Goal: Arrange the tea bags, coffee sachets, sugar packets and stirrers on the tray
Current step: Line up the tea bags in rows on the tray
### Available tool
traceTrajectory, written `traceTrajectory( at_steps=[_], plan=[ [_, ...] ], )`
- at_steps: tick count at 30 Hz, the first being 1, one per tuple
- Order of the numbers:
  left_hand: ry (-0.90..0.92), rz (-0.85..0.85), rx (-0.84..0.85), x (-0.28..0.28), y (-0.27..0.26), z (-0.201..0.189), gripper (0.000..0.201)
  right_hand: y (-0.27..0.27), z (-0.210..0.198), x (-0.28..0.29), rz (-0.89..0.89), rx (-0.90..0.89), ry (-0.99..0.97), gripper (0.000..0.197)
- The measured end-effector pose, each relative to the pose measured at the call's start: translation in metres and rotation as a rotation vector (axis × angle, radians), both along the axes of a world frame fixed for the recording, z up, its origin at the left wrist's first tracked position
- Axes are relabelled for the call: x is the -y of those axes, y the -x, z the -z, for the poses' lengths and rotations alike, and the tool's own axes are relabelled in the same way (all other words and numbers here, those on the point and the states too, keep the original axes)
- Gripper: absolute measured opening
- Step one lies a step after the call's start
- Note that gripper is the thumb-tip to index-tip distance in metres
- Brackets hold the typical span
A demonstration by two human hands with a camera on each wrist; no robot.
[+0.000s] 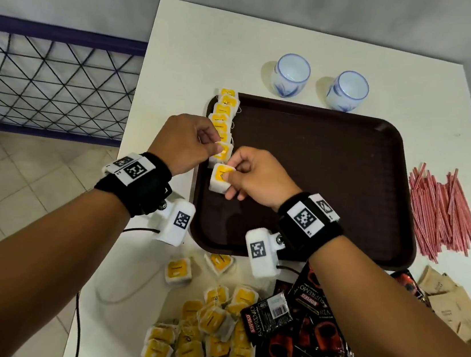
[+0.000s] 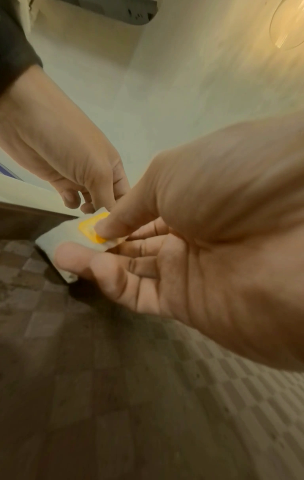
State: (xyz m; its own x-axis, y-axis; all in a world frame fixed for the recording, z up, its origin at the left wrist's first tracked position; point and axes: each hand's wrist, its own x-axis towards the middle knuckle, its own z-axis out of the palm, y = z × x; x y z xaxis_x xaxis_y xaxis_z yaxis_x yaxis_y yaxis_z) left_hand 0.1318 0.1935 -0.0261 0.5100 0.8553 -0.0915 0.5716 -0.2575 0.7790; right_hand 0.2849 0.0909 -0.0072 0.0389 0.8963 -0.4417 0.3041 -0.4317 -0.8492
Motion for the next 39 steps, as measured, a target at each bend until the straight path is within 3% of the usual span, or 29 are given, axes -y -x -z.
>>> traceTrajectory(
  at_steps=[10, 20, 28, 34, 39],
  plan=[
    [-0.008, -0.06, 0.011, -0.004, 0.001, 0.003, 0.013, 0.004, 0.015, -0.02, 0.099, 0.018, -0.005, 0.015],
    [-0.055, -0.011, -0.021, -0.006, 0.002, 0.0, 0.009, 0.006, 0.02, -0.031, 0.189, 0.049, -0.003, 0.016],
    [-0.163, -0.074, 0.016, -0.016, -0.002, 0.0, 0.029, 0.008, 0.017, -0.032, 0.224, 0.074, 0.028, 0.035],
    [-0.132, -0.051, 0.008, -0.016, -0.003, -0.004, 0.024, 0.009, 0.017, -0.032, 0.174, 0.084, 0.018, 0.024],
    [-0.081, -0.142, 0.017, -0.006, 0.011, -0.011, 0.024, 0.0, 0.003, -0.046, 0.223, 0.22, 0.011, 0.022]
  ],
)
